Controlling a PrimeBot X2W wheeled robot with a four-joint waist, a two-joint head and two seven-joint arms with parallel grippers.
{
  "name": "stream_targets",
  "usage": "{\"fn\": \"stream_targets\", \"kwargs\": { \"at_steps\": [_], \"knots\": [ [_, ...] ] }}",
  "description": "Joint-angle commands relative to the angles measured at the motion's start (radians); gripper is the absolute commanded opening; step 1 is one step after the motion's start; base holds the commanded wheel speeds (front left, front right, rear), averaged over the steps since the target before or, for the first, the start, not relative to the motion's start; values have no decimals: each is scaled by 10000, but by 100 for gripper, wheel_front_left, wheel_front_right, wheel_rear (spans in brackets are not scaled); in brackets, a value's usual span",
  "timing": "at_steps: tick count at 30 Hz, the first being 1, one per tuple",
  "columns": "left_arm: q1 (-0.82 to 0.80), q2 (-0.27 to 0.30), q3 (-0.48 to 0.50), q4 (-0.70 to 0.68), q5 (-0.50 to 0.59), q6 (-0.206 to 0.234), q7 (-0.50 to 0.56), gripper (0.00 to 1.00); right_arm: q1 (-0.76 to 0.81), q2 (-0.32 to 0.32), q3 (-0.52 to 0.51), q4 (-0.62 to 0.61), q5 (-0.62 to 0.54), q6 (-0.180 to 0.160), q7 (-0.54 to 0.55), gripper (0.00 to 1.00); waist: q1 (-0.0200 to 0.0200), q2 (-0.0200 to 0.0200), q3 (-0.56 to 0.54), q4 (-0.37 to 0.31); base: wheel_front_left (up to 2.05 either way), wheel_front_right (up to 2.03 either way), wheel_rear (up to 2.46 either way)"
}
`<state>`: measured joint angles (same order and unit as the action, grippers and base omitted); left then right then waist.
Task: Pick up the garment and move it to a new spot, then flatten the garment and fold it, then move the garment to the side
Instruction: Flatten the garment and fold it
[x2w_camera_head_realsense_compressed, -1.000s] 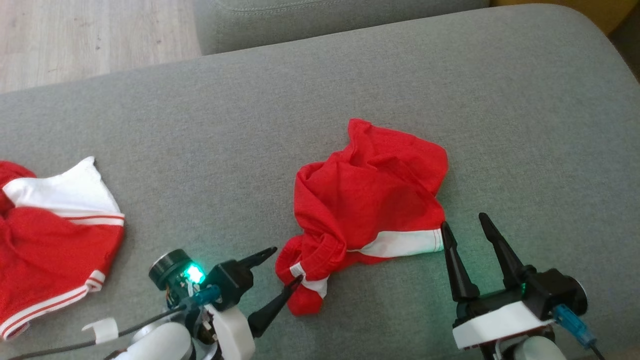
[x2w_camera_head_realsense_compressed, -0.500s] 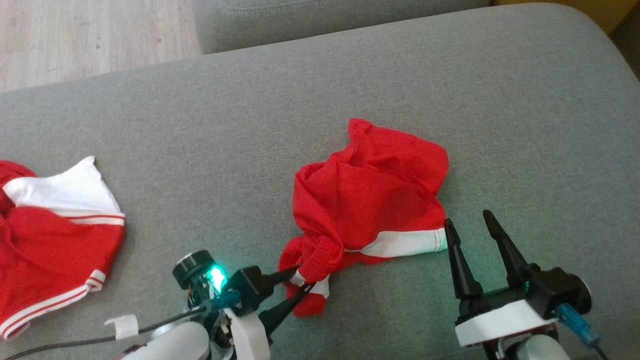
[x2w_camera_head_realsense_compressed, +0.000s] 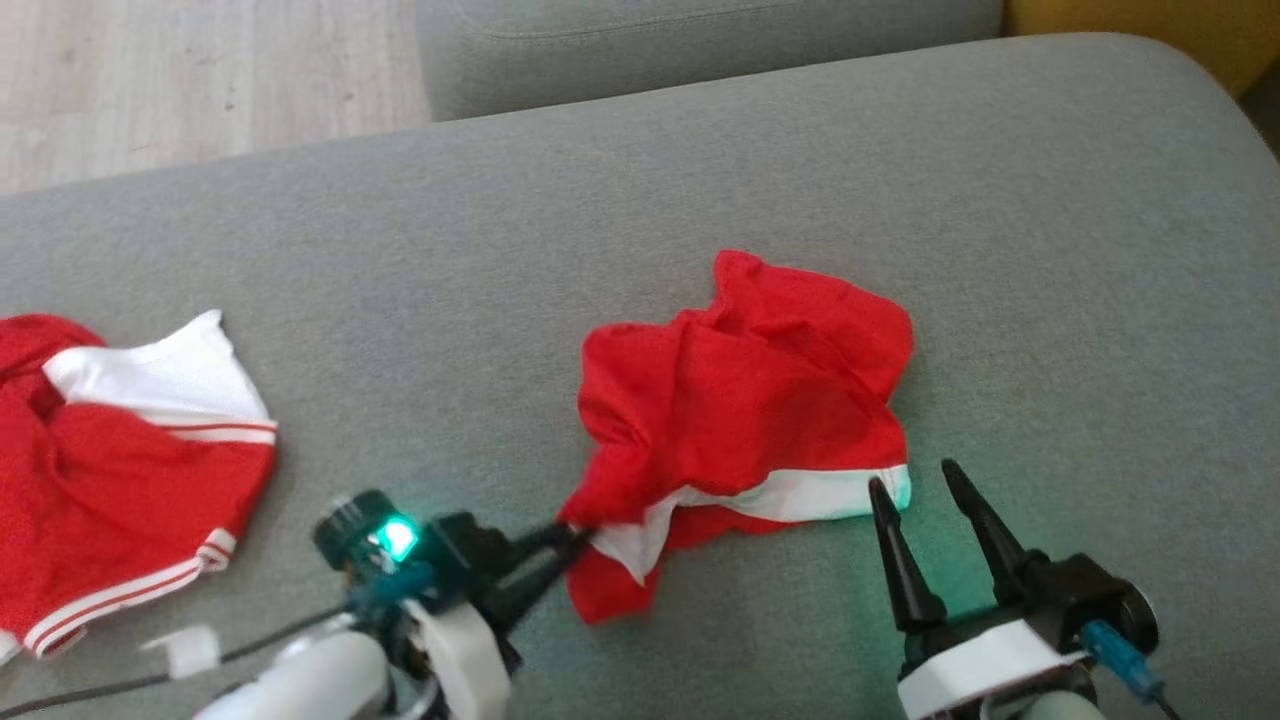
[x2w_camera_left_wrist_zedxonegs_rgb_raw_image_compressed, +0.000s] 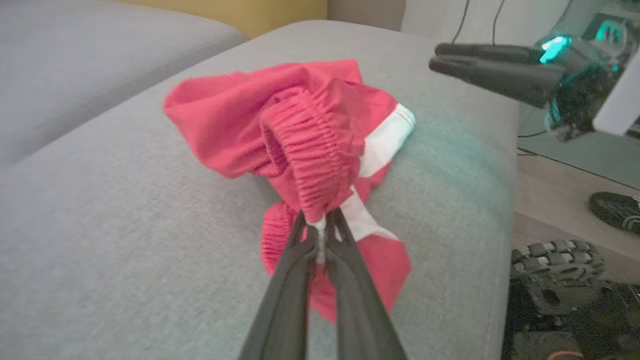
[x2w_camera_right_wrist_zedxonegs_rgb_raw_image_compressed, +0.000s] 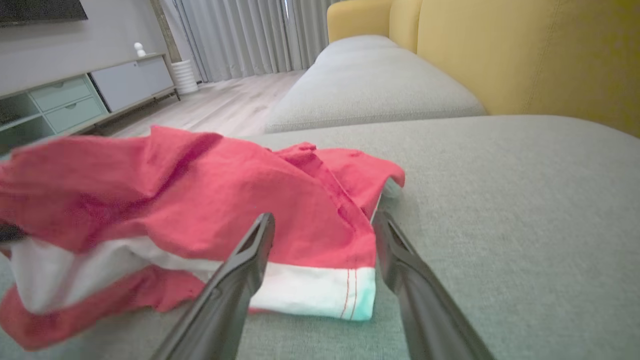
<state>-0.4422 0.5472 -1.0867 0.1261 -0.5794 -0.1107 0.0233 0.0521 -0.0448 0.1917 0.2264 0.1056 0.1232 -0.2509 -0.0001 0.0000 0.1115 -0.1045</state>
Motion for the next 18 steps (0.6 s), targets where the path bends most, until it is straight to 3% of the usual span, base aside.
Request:
{"fn": "stream_targets", "kwargs": {
  "at_steps": [1, 7, 15, 16, 18],
  "knots": [
    [-235, 539, 695, -378, -92, 232, -256, 0, -196, -54, 131, 24, 10, 75, -109, 100, 1, 0, -19, 136, 0, 0, 0],
    [-135, 1290, 1368, -937, -354, 770, -484, 0, -555, -54, -236, 1402, 547, 75, -109, 100, 1, 0, 84, 562, 0, 0, 0],
    [-245, 1650, 1709, -1249, -509, 943, -569, 0, -1444, -54, 155, 2878, 992, 75, -109, 100, 1, 0, 338, 939, 0, 0, 0],
    [-259, 1658, 1706, -1258, -503, 941, -567, 0, -1507, -54, 201, 3006, 1051, 75, -109, 87, 1, 0, 359, 969, 0, 0, 0],
    [-271, 1655, 1711, -1265, -512, 963, -566, 0, -1614, -54, 289, 3202, 1154, 75, -109, 9, 1, 0, 391, 1010, 0, 0, 0]
  ]
}}
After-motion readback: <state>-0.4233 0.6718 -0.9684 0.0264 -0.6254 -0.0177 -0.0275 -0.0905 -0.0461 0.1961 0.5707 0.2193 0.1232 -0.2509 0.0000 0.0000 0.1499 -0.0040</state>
